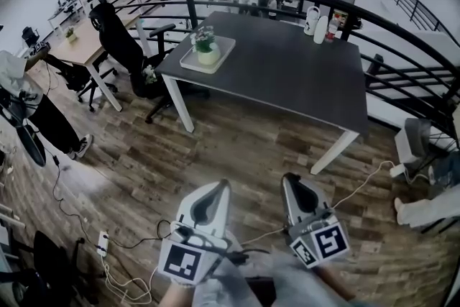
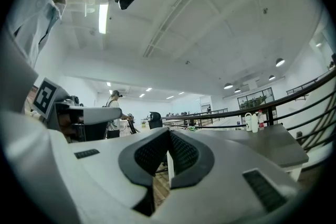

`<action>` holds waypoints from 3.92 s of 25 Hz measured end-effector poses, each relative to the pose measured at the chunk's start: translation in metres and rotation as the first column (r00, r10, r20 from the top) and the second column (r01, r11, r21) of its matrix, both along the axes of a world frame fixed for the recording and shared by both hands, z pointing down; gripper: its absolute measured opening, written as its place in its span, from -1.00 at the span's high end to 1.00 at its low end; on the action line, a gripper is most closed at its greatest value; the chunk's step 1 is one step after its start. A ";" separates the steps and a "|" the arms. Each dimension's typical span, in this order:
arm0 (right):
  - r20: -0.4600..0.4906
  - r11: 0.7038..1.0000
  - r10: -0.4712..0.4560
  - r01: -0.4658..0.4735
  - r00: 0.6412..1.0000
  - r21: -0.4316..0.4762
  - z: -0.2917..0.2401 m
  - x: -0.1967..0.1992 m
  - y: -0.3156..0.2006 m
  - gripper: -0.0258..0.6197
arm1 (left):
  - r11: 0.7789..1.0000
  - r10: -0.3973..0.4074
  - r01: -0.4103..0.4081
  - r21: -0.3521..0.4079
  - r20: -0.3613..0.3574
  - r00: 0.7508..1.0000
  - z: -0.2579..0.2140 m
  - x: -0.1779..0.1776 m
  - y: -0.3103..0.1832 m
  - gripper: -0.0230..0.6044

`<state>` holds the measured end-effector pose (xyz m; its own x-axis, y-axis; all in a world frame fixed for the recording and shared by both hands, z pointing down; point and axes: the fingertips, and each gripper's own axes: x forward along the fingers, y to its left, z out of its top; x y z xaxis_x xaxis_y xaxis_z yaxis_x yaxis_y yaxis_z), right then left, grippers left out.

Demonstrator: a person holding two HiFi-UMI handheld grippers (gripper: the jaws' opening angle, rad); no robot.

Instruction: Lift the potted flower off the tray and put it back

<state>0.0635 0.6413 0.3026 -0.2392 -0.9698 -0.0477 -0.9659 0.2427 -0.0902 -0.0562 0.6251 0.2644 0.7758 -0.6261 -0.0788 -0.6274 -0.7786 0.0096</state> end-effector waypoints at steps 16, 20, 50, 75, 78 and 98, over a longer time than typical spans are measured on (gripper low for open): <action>0.000 1.000 0.007 -0.007 1.000 -0.005 0.004 0.015 -0.039 0.92 | 1.000 0.020 -0.020 0.004 -0.005 1.000 0.001 0.021 -0.044 0.93; -0.008 1.000 0.015 -0.015 1.000 -0.005 0.001 0.020 -0.068 0.92 | 0.999 0.032 -0.032 0.004 -0.007 0.999 -0.001 0.026 -0.072 0.93; -0.031 1.000 -0.004 0.003 1.000 -0.016 -0.004 -0.002 -0.299 0.92 | 1.000 0.023 -0.023 -0.001 -0.029 0.999 -0.003 0.007 -0.305 0.93; -0.066 0.996 -0.078 0.075 0.995 -0.049 0.000 -0.034 -0.349 0.92 | 0.998 -0.065 0.064 -0.024 -0.070 0.995 -0.002 -0.029 -0.345 0.93; -0.063 0.995 -0.092 0.089 0.994 -0.055 0.002 -0.032 -0.355 0.92 | 0.997 -0.079 0.078 -0.024 -0.060 0.995 0.000 -0.028 -0.350 0.93; -0.043 0.990 -0.133 0.131 0.990 -0.054 0.017 0.007 -0.457 0.91 | 0.992 -0.122 0.122 -0.009 -0.021 0.992 0.002 0.013 -0.439 0.93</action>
